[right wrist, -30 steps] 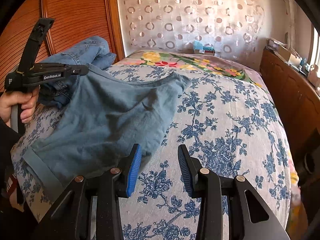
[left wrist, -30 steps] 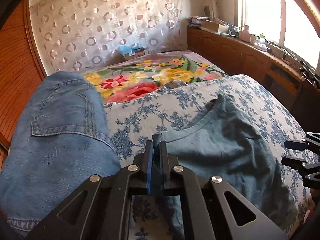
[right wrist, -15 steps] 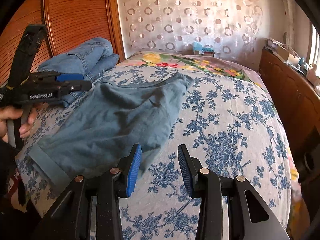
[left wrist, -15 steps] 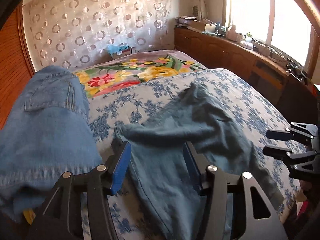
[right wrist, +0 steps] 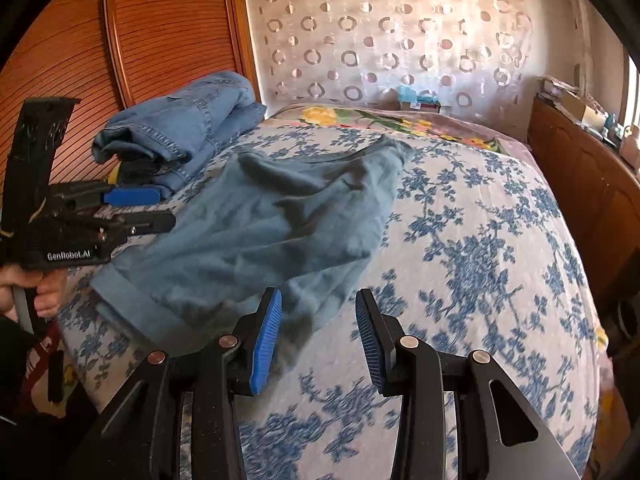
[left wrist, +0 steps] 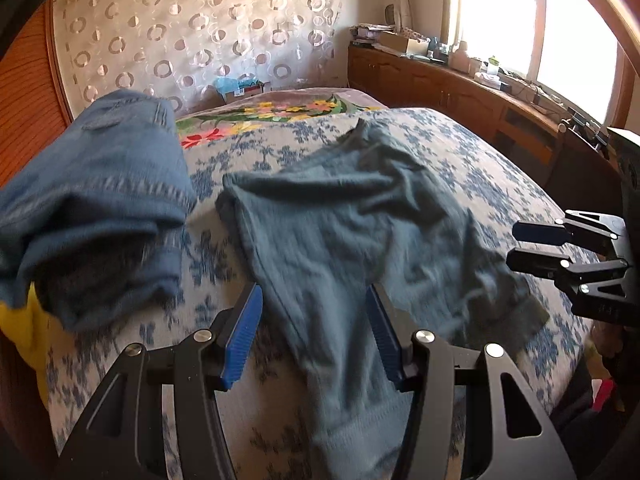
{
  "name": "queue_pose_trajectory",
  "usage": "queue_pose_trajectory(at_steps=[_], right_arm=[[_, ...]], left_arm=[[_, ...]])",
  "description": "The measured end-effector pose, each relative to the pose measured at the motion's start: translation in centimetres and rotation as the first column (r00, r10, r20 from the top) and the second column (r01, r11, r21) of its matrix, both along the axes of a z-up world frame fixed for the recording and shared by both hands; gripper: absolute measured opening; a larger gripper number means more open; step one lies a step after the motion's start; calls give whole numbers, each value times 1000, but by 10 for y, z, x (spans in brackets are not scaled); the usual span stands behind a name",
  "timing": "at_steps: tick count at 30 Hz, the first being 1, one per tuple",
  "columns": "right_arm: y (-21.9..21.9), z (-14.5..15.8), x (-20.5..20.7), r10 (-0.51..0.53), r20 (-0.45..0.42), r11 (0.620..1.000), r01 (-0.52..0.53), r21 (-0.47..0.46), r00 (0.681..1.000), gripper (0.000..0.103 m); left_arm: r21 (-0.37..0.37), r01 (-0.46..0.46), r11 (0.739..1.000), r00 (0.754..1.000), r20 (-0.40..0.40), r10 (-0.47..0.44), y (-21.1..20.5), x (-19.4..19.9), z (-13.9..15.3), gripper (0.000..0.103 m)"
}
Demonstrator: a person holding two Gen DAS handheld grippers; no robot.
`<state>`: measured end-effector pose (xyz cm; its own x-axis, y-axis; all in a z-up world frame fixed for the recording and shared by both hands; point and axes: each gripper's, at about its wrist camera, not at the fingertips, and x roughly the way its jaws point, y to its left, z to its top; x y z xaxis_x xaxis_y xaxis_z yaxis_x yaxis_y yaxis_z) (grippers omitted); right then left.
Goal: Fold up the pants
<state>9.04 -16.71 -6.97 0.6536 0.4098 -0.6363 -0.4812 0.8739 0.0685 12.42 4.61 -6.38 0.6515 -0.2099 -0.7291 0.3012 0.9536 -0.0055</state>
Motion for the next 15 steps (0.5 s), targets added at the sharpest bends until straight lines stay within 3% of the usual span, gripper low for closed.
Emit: queue_pose_trajectory(at_steps=[15], right_arm=[[8,-6,-43,65,-28,997,-66,-26,997,40]], left_arm=[[-45,-74,996,996,-45,72,23,-59,-24,55]])
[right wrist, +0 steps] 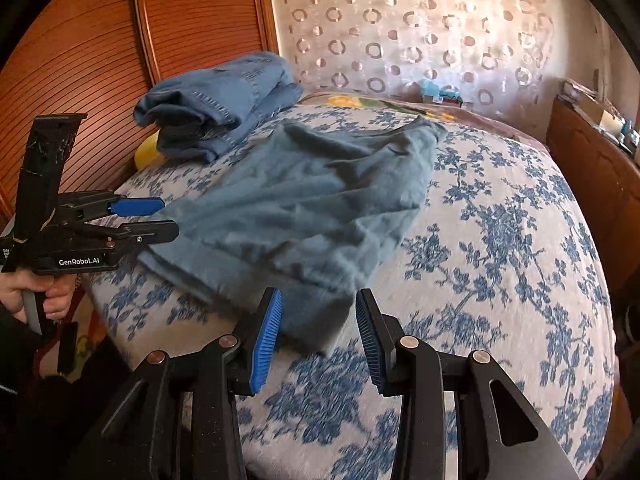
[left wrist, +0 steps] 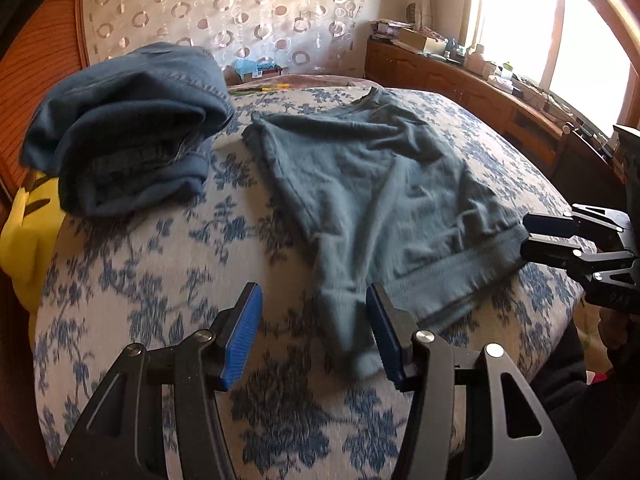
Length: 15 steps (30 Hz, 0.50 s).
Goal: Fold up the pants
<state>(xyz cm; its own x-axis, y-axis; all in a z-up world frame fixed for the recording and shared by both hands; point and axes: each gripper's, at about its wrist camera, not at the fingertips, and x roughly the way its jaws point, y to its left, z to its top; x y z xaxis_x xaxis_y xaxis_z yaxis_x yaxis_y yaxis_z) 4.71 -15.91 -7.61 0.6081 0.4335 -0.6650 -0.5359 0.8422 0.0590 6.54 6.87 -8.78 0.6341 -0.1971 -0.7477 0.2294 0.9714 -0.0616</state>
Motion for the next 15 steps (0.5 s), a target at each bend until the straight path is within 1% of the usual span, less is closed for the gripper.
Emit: queue_pose_trajectory(at_steps=[5,10,11,12,15], right_arm=[[-3,-4,-10,-1,-18,1000,0,-21,1000,40],[-8,-9,-10,-17,-33,999,15,-47,999,40],[-7,-9,-9,-22,-32,999,20,-49,999,40],[-6,-9,-7,-25,-32,998,23,-52,999,40],[1,-11,-3,-26,-27,998,24,-62,999,40]], left_arm=[[-32,-8,999,1000,2,9,3,-11,0,55],[-39,2,999,1000,6,-2,0,-15,1,55],[-40,5,999,1000,8,-5,-1,-15,1,53],[-45,8,999,1000,8,-7,-1,-15,1,49],[-68,18,998,1000,7,-18,-2,-13,0,46]])
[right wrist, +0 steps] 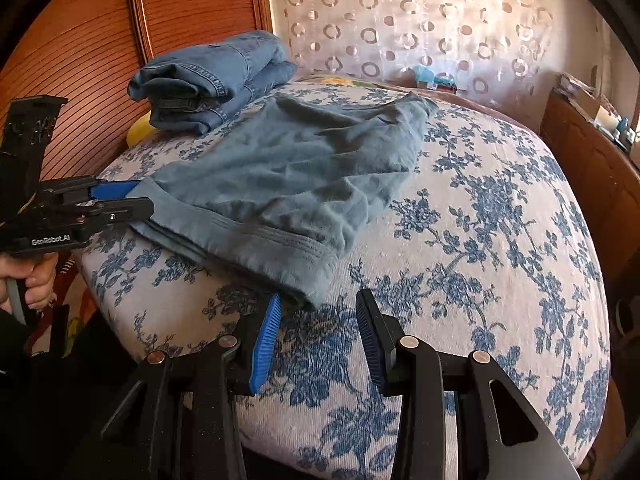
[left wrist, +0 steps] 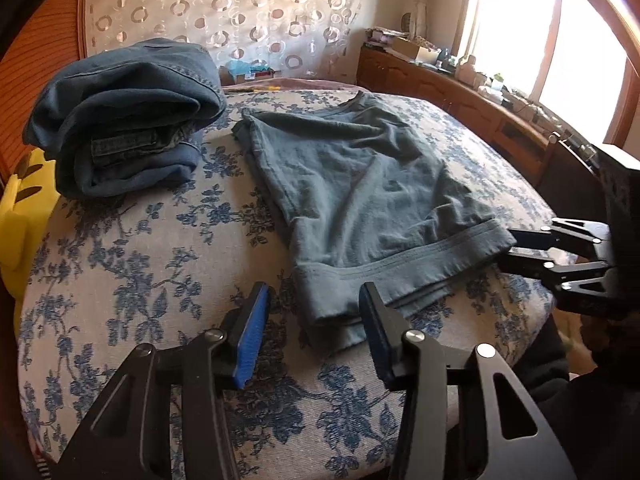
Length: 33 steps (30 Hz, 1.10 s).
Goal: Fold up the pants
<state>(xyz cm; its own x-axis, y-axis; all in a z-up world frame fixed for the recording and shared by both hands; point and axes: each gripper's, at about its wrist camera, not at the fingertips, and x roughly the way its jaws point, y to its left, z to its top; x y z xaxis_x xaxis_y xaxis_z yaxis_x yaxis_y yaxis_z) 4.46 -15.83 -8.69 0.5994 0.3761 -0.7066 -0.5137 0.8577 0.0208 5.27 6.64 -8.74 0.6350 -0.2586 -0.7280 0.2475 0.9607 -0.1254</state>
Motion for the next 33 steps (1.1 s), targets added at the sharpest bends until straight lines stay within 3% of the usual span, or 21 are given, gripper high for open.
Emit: queue_pose_trajectory(at_steps=[5,8,10,14,24,27,33], right_arm=[[8,1,0,-2,43,1000,2,-5,999,39],[4,1,-1,5,49,1000,-6,22,999,17],[1,0,-2,10,54,999,-12,38,998,13],[-4,-4,-3,6,52,999,-9,50,999,11],[-14,-5,-5,-6,47,996,1,91,999,10],[-16,0,-9,-14,66,996,8,91,998,9],[-27,-1,-17,-18,66,996,12,93,998,8]], left_arm=[[-6,0,1000,1000,1,0,-1,2,0,33],[-18,-1,1000,1000,-10,1,1,1,-2,31],[-27,-1,1000,1000,-15,0,2,1,-2,31],[-45,-8,999,1000,-9,7,3,-1,0,31],[-32,8,999,999,40,-6,-8,-11,16,13],[-54,14,998,999,50,-12,-10,-18,23,12],[-31,23,999,999,-25,-24,-15,-21,7,12]])
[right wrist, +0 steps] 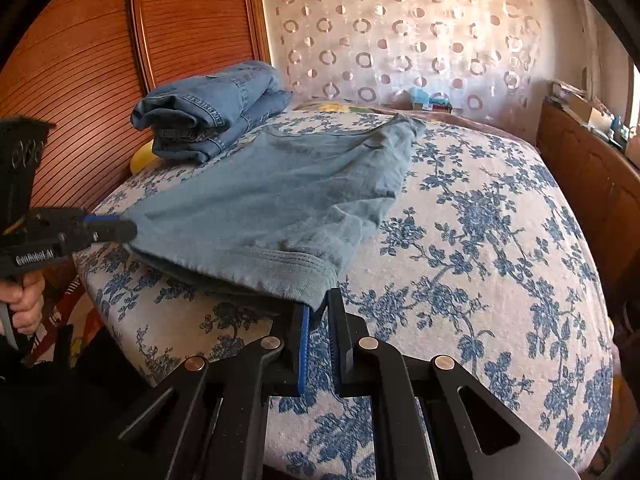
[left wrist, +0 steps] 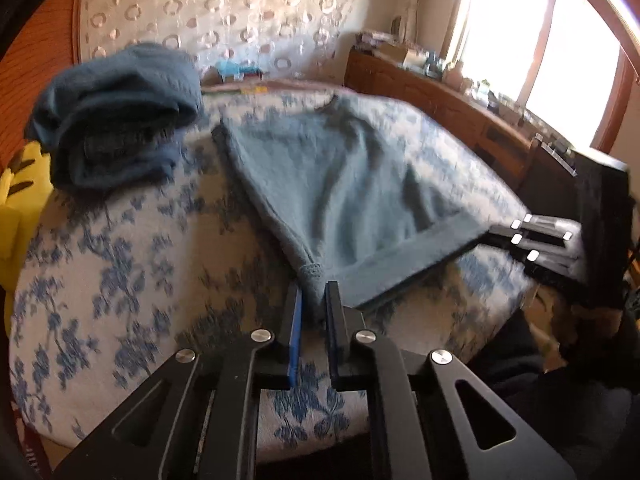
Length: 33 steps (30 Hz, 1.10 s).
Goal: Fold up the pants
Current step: 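Smooth the folded shorts and open both grippers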
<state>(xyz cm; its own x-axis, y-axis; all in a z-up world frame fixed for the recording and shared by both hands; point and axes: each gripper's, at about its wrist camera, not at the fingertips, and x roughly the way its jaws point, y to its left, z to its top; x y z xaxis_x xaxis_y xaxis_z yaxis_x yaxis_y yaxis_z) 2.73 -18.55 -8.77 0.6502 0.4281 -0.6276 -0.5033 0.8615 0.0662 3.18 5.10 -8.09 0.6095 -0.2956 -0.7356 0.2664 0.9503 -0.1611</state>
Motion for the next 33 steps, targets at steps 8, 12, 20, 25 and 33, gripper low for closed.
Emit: queue_pose_trajectory(at_steps=[8,12,20,25,33], right_arm=[[-1,-1,-1,-2,-28,1000,1,-13,1000,8],[-3,3,-3,-3,-43,1000,3,-12,999,8],[-23,21,-16,-38,-11,999,38,8,999,8],[-19,30,-9,-54,21,998,54,14,998,17],[14,13,22,-45,-14,999,45,-9,999,42]], left_arm=[[-10,-25,1000,1000,-18,25,6,2,-6,30],[11,-20,1000,1000,15,19,9,-1,0,48],[5,-44,999,998,47,43,16,7,9,81],[44,-86,995,995,55,84,15,25,6,81],[92,-89,992,996,18,87,8,39,-12,81]])
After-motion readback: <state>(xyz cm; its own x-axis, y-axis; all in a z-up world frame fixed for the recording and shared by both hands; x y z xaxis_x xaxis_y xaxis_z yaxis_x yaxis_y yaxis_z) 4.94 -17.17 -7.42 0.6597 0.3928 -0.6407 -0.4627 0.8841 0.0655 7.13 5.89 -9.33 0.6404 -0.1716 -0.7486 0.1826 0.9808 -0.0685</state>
